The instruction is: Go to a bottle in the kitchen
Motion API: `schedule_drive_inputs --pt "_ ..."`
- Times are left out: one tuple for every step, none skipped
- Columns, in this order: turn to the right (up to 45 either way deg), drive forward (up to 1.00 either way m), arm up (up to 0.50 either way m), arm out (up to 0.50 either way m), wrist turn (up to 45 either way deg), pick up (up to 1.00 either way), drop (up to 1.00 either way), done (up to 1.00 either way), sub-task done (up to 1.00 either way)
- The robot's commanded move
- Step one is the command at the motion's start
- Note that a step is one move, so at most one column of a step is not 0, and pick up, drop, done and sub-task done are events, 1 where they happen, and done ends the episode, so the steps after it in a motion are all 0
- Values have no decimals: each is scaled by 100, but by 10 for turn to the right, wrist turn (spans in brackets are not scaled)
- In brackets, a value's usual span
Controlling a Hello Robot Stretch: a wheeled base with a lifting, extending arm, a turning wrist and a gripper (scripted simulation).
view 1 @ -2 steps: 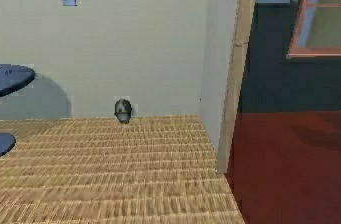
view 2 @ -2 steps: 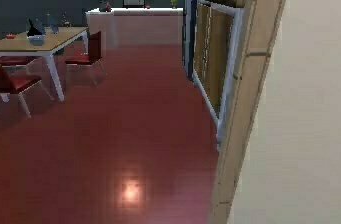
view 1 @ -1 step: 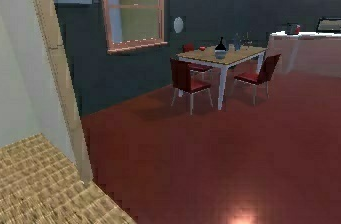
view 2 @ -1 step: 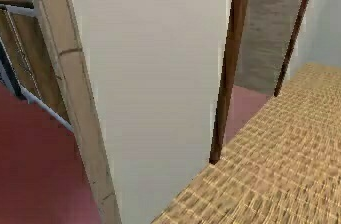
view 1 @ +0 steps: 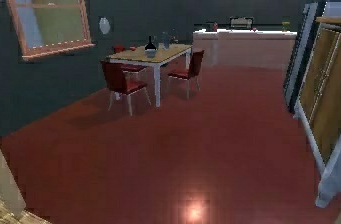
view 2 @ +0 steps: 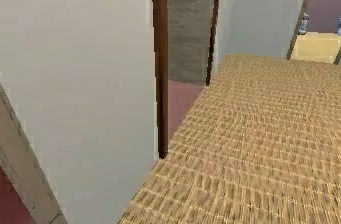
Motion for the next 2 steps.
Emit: schedule_drive_inputs --pt "0 90 0 0 0 0 0 0 0" --pt "240 0 0 0 0 0 0 0 0"
